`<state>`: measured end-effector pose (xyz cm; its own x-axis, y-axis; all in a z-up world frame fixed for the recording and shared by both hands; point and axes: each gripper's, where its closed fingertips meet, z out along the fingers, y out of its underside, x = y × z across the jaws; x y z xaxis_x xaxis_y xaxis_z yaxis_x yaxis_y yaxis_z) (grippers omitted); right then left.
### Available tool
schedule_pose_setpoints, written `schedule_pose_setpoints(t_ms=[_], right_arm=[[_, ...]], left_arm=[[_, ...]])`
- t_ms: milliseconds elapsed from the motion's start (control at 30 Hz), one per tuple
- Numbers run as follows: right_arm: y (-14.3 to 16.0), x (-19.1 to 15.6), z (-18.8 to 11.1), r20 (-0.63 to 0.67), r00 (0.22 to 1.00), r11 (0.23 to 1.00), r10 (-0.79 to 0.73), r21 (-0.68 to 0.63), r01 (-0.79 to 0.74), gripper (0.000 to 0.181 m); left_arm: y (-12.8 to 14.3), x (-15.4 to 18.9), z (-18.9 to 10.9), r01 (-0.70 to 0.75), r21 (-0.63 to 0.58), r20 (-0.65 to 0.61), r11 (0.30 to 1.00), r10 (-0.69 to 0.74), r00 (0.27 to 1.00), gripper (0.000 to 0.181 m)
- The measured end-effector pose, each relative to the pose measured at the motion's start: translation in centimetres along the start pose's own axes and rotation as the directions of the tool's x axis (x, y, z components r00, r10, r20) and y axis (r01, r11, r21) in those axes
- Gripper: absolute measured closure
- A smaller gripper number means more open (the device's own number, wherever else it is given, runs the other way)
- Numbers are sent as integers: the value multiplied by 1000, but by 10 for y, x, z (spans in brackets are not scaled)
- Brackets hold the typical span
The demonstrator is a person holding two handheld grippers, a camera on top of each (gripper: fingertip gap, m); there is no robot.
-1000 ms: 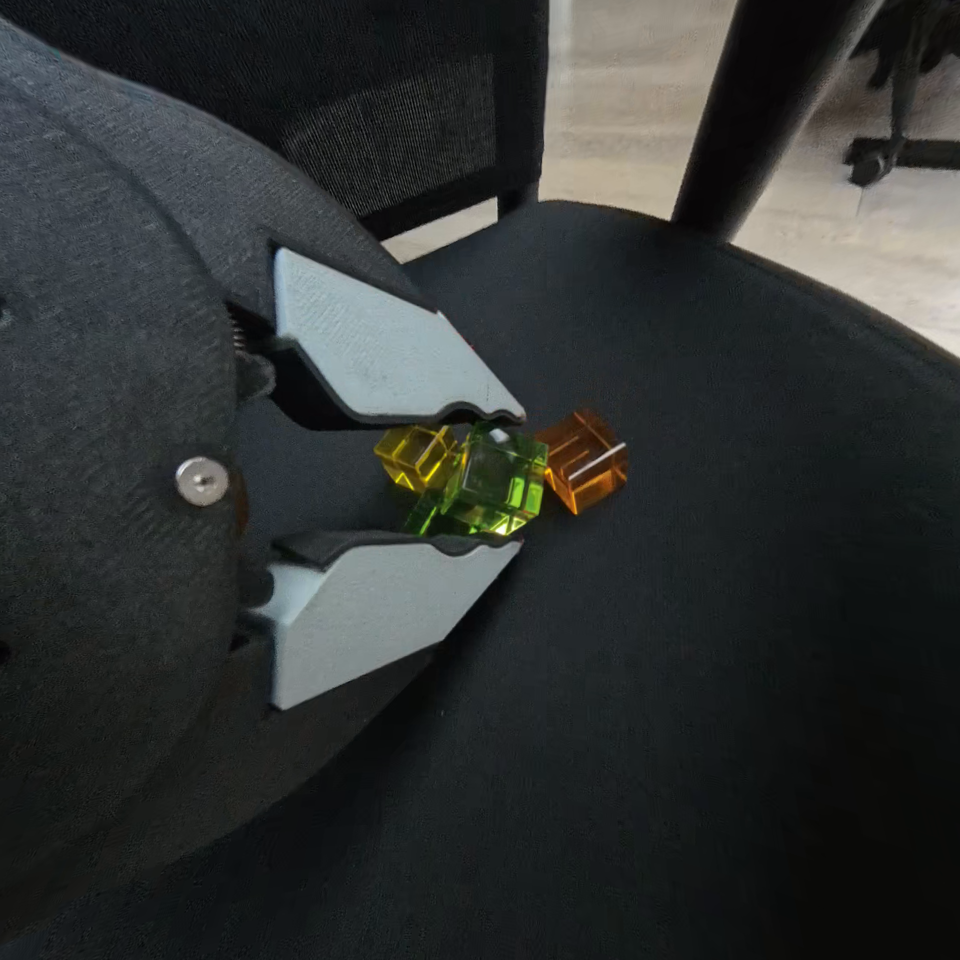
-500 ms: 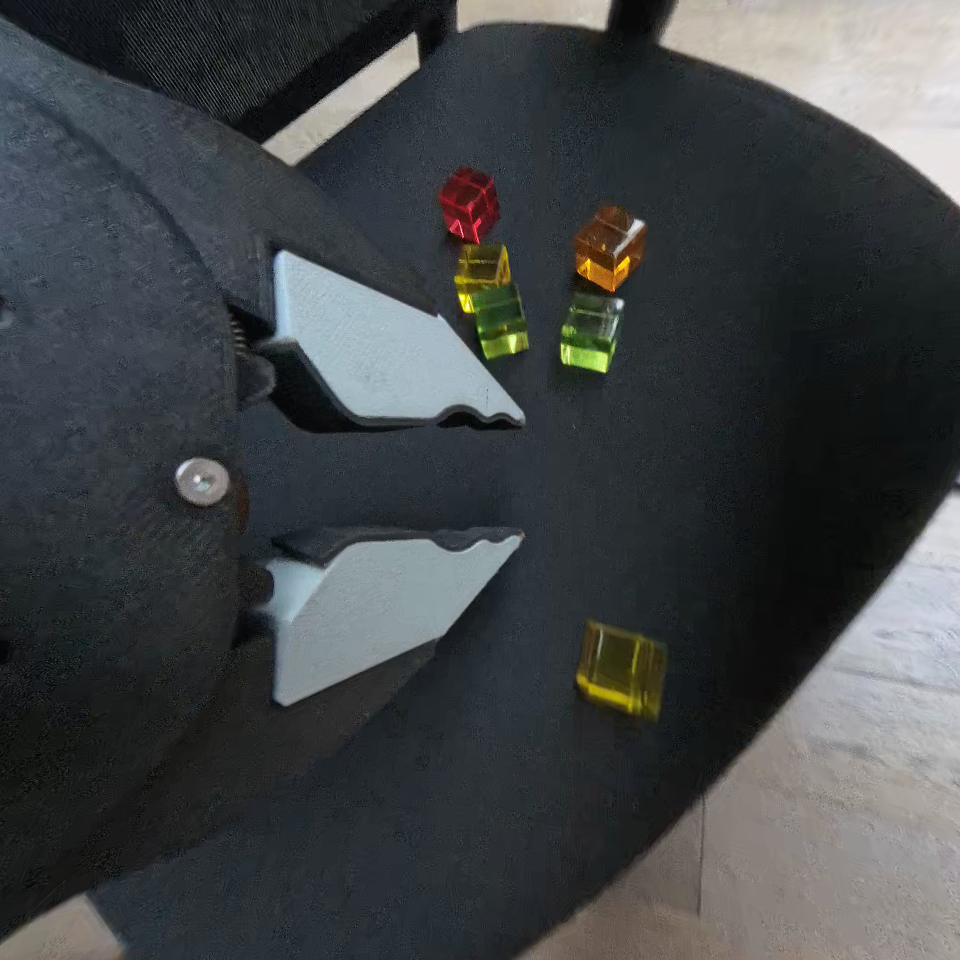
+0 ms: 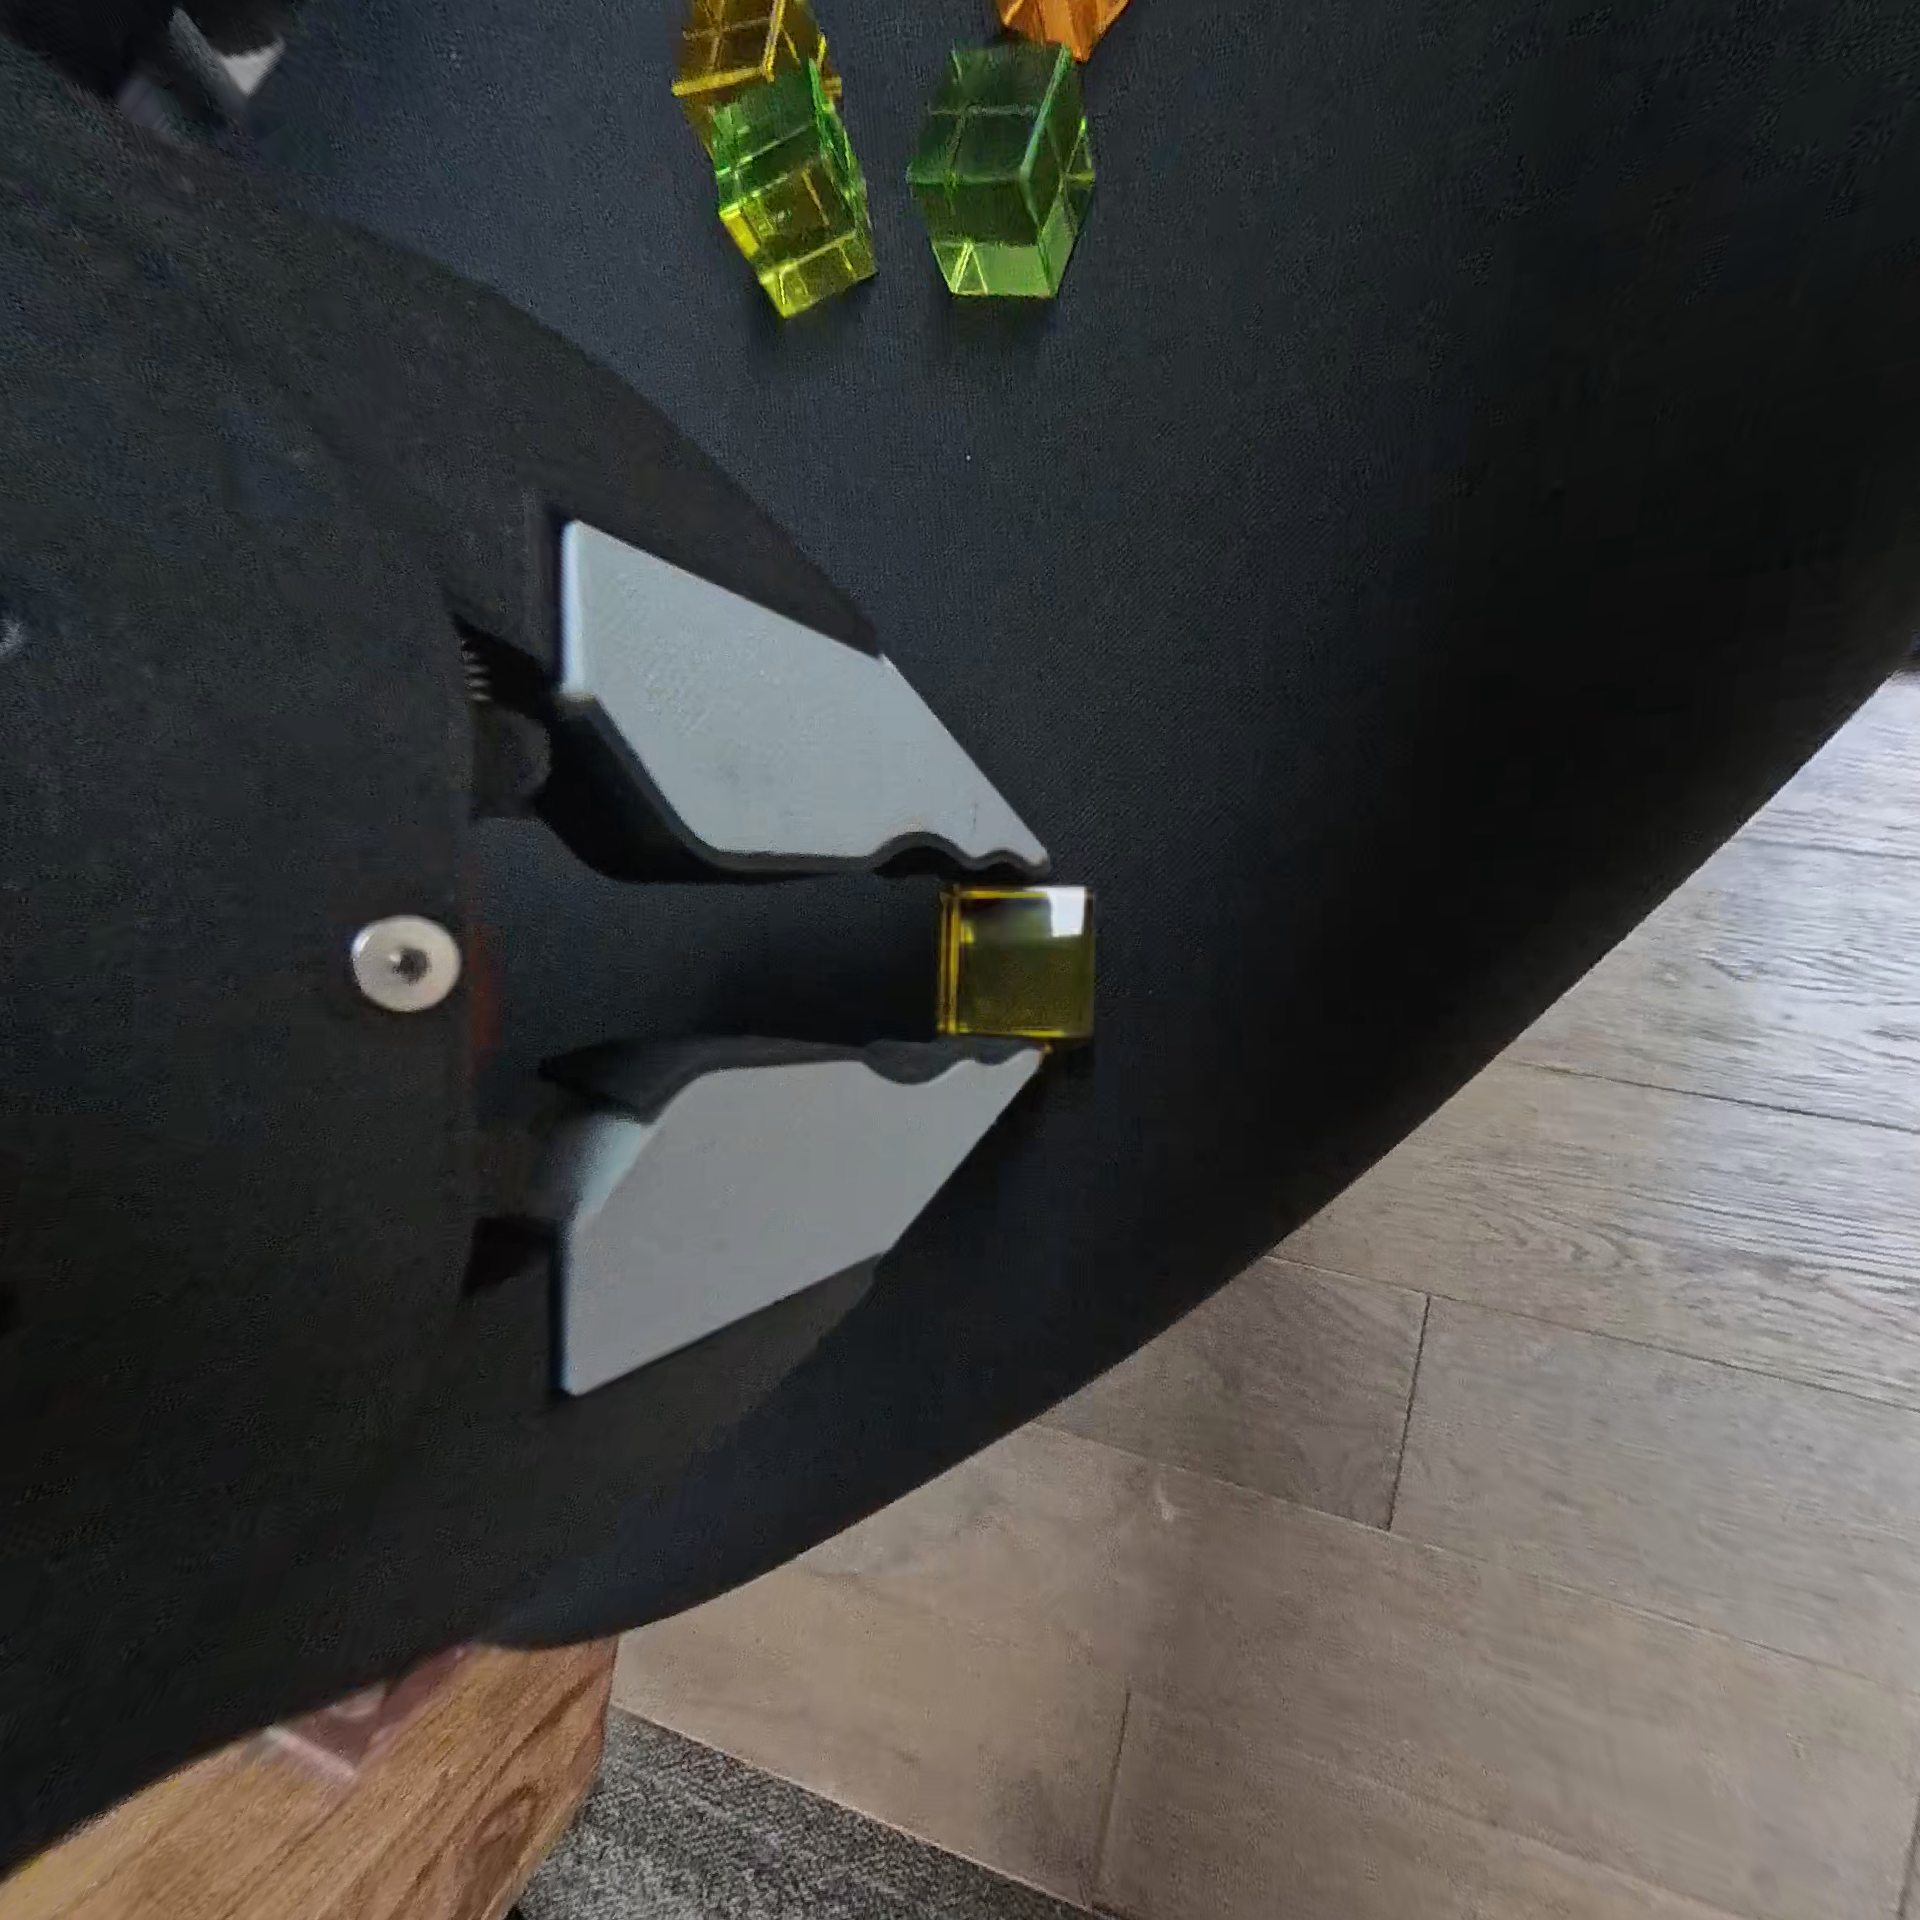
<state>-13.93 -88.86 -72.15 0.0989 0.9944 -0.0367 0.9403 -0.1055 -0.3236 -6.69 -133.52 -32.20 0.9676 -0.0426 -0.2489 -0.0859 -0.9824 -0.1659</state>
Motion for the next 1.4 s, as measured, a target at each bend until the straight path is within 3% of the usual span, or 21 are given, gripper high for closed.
schedule_pose_setpoints(t_ms=[167,333,400,467,700,933,1067,1167,1300,1400], right_arm=[[8,-27,-12,98,991,996,-86,27,84,156],[47,-63,-17,140,963,973,-230,13,231,155],[56,-67,-15,137,958,968,-250,6,252,149],[57,-66,-19,129,966,974,-226,-5,228,126],[64,-94,-52,196,964,983,-178,82,165,138],[58,-155,-27,243,937,968,-250,32,250,138],[60,-159,-3,196,924,938,-330,-46,344,154],[52,-160,-2,196,912,927,-359,-36,373,155],[45,-151,-18,177,920,935,-350,8,354,157],[41,-122,-41,133,950,959,-282,62,276,157]], left_arm=[[0,0,1,4,0,-11,1000,-4,1000,181],[-3,1,0,1,10,-15,1000,-1,1000,181],[-3,1,0,-4,11,-15,1000,4,1000,181],[-3,1,0,-8,10,-13,1000,8,1000,181],[-6,3,-2,-9,32,-19,999,9,1000,181],[-8,1,-4,1,53,-15,999,-1,1000,181],[-7,0,-4,12,54,-18,998,-11,1000,181],[-8,1,-4,18,63,-23,998,-16,1000,181],[-10,-1,-5,26,69,-18,997,-25,1000,181],[-11,-2,-5,28,74,-18,997,-27,999,181]])
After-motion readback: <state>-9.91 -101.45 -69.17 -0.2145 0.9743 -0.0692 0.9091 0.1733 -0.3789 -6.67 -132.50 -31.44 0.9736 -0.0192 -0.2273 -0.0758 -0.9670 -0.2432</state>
